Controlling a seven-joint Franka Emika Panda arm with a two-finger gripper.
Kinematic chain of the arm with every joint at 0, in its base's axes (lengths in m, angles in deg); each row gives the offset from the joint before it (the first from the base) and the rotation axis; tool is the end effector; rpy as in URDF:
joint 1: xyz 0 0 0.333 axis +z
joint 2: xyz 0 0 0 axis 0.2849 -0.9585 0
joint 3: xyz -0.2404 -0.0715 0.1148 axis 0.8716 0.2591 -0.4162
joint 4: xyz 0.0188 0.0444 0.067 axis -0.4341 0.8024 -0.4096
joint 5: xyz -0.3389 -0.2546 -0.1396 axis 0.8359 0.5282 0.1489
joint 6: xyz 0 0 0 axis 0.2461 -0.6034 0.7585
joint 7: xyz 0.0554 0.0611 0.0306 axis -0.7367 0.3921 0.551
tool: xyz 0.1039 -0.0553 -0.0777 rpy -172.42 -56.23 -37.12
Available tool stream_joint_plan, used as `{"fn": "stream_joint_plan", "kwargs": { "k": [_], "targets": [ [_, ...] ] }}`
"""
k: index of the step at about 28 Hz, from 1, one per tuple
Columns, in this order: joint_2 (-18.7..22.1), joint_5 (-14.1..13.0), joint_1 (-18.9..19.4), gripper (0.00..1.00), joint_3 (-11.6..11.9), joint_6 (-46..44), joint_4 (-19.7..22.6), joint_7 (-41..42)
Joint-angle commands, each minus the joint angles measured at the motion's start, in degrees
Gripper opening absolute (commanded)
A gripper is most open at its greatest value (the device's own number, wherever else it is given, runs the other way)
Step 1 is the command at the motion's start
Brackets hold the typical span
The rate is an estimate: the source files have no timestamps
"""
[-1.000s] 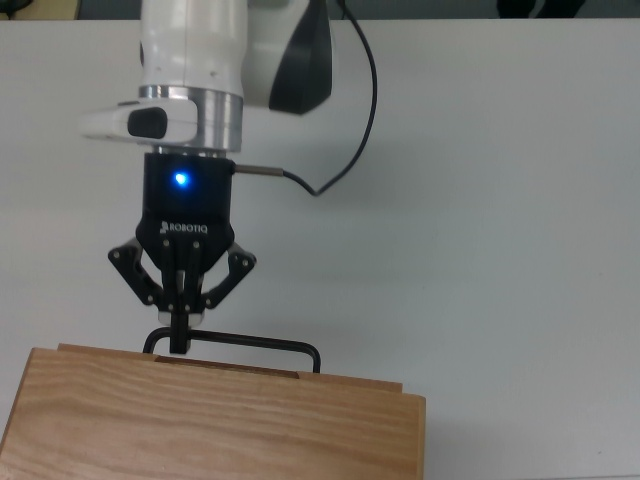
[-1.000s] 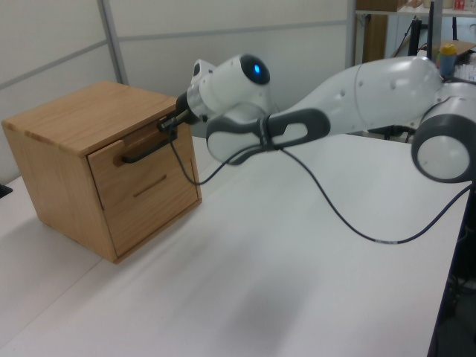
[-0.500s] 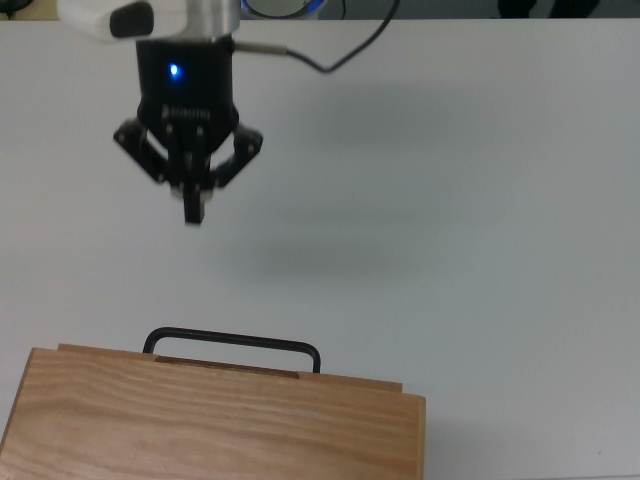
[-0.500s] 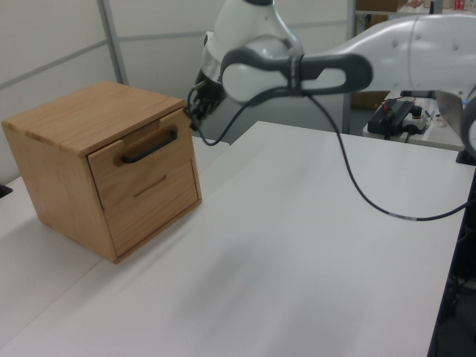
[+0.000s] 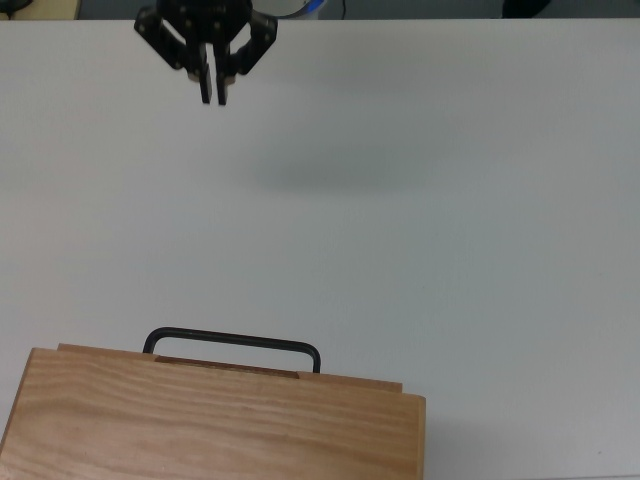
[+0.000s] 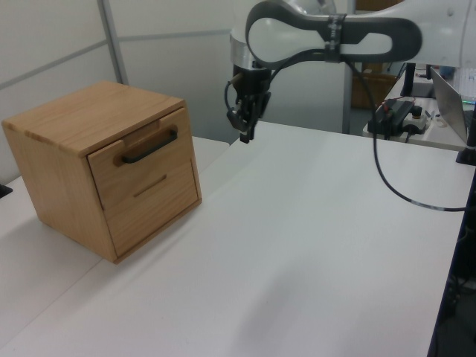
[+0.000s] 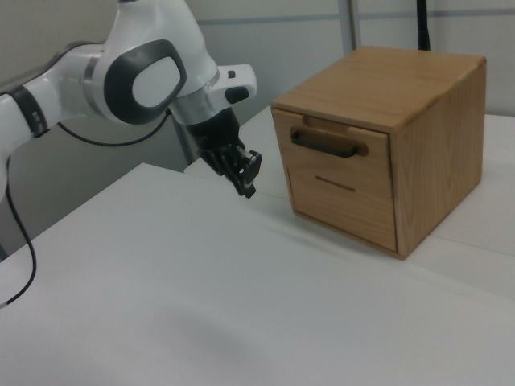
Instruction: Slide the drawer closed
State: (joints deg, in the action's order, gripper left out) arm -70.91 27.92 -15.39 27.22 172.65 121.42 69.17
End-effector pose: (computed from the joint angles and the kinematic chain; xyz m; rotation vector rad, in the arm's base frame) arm 0.6617 0.0037 0.5583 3.0891 -0.0068 0.3074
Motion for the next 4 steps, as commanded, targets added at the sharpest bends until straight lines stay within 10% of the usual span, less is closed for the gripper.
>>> {"fn": "stream_joint_plan", "kwargs": {
  "k": [1, 4],
  "targets": [
    [3.4, -0.1, 0.7, 1.0, 0.3, -1.5, 5.1, 1.4],
    [3.4, 0.0, 0.8, 1.0, 0.3, -2.6, 5.1, 1.5]
  ]
}}
